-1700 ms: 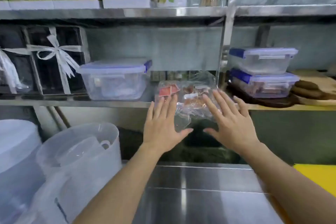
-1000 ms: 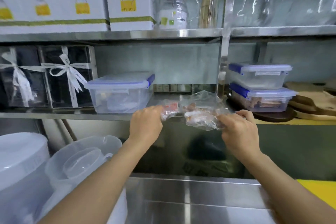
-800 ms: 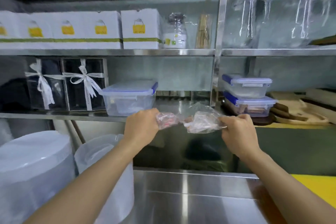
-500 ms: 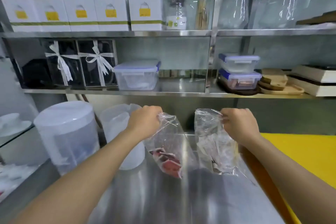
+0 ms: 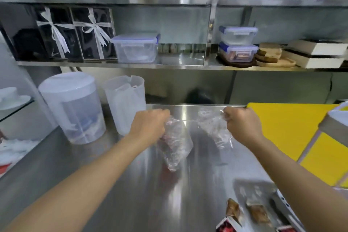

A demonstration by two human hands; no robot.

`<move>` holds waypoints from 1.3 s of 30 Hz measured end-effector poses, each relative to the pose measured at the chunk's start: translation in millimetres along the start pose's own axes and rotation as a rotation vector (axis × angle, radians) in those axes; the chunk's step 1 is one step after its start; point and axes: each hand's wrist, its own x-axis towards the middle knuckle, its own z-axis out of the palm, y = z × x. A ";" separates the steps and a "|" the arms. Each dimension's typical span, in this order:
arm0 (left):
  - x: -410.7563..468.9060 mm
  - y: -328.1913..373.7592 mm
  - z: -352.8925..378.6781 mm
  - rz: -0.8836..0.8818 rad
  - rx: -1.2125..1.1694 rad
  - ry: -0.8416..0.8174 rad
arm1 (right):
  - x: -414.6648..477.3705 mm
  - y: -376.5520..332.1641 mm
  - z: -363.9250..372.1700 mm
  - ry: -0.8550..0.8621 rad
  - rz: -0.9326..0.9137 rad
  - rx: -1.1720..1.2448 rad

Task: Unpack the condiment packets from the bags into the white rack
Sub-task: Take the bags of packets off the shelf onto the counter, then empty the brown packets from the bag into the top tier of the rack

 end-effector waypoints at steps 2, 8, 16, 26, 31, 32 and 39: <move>-32.1 9.3 24.1 0.142 0.031 -0.052 | -29.5 0.9 13.7 -0.055 -0.101 -0.063; -130.9 40.1 97.5 0.180 0.006 -0.619 | -140.1 9.9 64.1 -0.615 -0.241 -0.042; -171.1 54.1 103.7 0.193 -0.048 -0.906 | -191.3 7.7 72.2 -0.856 -0.114 0.037; -140.2 113.1 90.2 0.036 -0.555 -0.405 | -191.0 -3.6 57.7 -0.348 -0.106 0.119; -128.9 123.0 97.3 -0.157 -0.684 -0.268 | -197.6 -3.0 55.6 -0.278 0.018 0.072; -128.5 123.2 99.7 -0.216 -0.734 -0.254 | -197.0 -2.8 55.0 -0.290 0.095 0.058; -133.9 113.7 112.4 -0.688 -1.350 -0.214 | -185.3 -1.9 43.3 -0.501 0.799 0.770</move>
